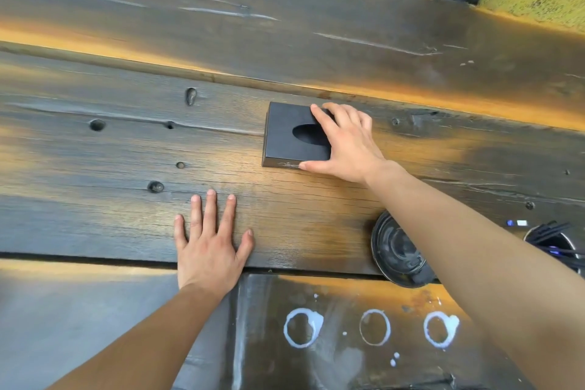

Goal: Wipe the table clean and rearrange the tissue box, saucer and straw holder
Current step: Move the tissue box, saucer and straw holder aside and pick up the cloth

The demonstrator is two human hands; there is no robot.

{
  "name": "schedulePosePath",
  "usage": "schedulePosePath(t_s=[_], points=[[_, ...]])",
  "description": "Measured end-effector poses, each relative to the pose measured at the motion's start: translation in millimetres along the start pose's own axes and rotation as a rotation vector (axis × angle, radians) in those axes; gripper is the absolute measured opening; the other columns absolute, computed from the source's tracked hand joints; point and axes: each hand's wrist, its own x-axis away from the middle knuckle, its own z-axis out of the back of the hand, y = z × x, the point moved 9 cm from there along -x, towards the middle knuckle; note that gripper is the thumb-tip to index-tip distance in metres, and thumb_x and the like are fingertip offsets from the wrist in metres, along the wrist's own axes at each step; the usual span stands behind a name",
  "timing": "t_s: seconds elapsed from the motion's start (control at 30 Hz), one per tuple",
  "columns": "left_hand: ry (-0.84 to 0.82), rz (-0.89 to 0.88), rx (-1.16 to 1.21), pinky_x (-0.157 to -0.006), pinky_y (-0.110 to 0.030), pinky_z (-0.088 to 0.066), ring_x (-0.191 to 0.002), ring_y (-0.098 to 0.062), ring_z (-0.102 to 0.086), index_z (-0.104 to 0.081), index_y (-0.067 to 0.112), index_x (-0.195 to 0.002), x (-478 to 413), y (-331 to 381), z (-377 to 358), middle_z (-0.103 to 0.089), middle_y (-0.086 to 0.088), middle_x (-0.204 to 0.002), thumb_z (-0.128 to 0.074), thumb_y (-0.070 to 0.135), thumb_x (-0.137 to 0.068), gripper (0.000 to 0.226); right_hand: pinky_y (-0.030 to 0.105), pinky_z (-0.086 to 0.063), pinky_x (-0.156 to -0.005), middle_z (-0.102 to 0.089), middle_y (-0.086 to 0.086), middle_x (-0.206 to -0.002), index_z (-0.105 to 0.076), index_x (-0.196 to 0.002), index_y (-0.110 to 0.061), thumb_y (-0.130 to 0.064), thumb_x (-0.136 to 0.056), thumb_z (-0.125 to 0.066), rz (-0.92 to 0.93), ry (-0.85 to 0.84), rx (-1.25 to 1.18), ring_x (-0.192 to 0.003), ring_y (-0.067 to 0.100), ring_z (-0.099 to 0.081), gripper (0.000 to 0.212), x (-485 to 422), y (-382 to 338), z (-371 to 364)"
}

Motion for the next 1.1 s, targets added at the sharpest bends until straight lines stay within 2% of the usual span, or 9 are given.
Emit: schedulePosePath(t_s=[0.1, 0.3, 0.4, 0.5, 0.63, 0.8, 0.9, 1.0, 1.1], points=[[-0.002, 0.002, 0.000, -0.126, -0.056, 0.001, -0.159, -0.026, 0.010, -0.007, 0.036, -0.163, -0.3, 0.8, 0.1, 0.001, -0.002, -0.172, -0.020, 0.068, -0.096, 0.075, 0.052, -0.015, -0.123, -0.031, 0.008, -0.165, -0.021, -0.163, -0.025, -0.086, -0.072, -0.060, 0.003, 0.005, 0.003, -0.153, 0.030, -0.024, 0.116, -1.2, 1.0, -1.8], [-0.011, 0.009, -0.007, -0.125, -0.056, 0.004, -0.159, -0.026, 0.011, -0.006, 0.035, -0.163, -1.3, 2.2, 0.9, 0.002, -0.003, -0.172, -0.019, 0.067, -0.095, 0.076, 0.050, -0.007, -0.126, -0.007, 0.008, -0.175, -0.013, -0.166, -0.029, -0.089, -0.071, -0.061, -0.036, 0.019, -0.060, -0.162, 0.026, -0.002, 0.121, 15.2, 3.2, 4.6], [-0.033, 0.037, 0.016, -0.125, -0.057, 0.001, -0.159, -0.026, 0.007, -0.015, 0.034, -0.162, -3.7, 1.4, 1.4, -0.004, -0.004, -0.172, -0.025, 0.066, -0.094, 0.076, 0.048, -0.013, -0.124, -0.020, 0.004, -0.172, -0.027, -0.163, -0.025, -0.077, -0.085, -0.059, -0.132, 0.116, -0.178, -0.159, 0.024, -0.013, 0.100, 53.4, 8.7, 11.6], [0.007, 0.077, 0.142, -0.124, -0.056, -0.004, -0.158, -0.030, -0.006, -0.038, 0.022, -0.153, -5.8, 8.5, 9.9, -0.020, -0.010, -0.168, -0.041, 0.055, -0.089, 0.073, 0.049, -0.026, -0.118, -0.040, 0.002, -0.161, -0.042, -0.155, -0.020, -0.057, -0.100, -0.054, -0.299, 0.201, -0.334, -0.149, 0.024, -0.031, 0.067, 113.6, 26.8, -1.5], [0.046, -0.127, 0.239, -0.124, -0.052, -0.017, -0.152, -0.031, -0.026, -0.052, 0.013, -0.138, -2.1, 65.7, 13.2, -0.035, -0.013, -0.160, -0.050, 0.043, -0.087, 0.060, 0.047, -0.039, -0.107, -0.057, 0.014, -0.135, -0.056, -0.143, -0.010, -0.039, -0.104, -0.056, -0.592, 0.261, -0.381, -0.125, 0.035, -0.050, 0.050, 207.5, 63.0, -42.1], [-0.007, -0.319, 0.228, -0.124, -0.052, -0.015, -0.154, -0.028, -0.024, -0.044, 0.023, -0.148, -3.3, 143.2, -0.9, -0.035, -0.008, -0.162, -0.045, 0.048, -0.093, 0.061, 0.045, -0.039, -0.110, -0.051, 0.020, -0.131, -0.048, -0.147, -0.003, -0.030, -0.102, -0.063, -0.958, 0.277, -0.475, -0.126, 0.039, -0.048, 0.055, 298.6, 94.7, -80.8], [-0.052, -0.292, 0.178, -0.124, -0.054, -0.005, -0.158, -0.025, -0.011, -0.031, 0.034, -0.156, -7.8, 162.3, -13.2, -0.022, -0.004, -0.169, -0.039, 0.055, -0.097, 0.063, 0.039, -0.040, -0.113, -0.043, 0.015, -0.137, -0.037, -0.155, -0.011, -0.027, -0.102, -0.063, -1.018, 0.276, -0.600, -0.131, 0.033, -0.046, 0.061, 313.1, 101.7, -93.1], [-0.068, -0.275, 0.055, -0.125, -0.052, 0.006, -0.159, -0.023, 0.005, -0.016, 0.040, -0.160, -6.4, 165.6, -22.5, -0.007, -0.001, -0.172, -0.025, 0.063, -0.098, 0.067, 0.025, -0.031, -0.110, -0.036, 0.014, -0.147, -0.030, -0.160, -0.012, -0.018, -0.104, -0.061, -1.069, 0.283, -0.733, -0.134, 0.028, -0.046, 0.065, 317.2, 106.9, -97.0], [-0.055, -0.267, 0.039, -0.125, -0.054, 0.005, -0.159, -0.023, 0.006, -0.014, 0.040, -0.160, -5.0, 167.8, -22.5, -0.006, -0.002, -0.172, -0.023, 0.064, -0.097, 0.068, 0.026, -0.032, -0.110, -0.037, 0.014, -0.153, -0.030, -0.161, -0.013, -0.011, -0.103, -0.060, -1.118, 0.263, -0.837, -0.137, 0.026, -0.043, 0.065, 320.7, 111.7, -106.7]])
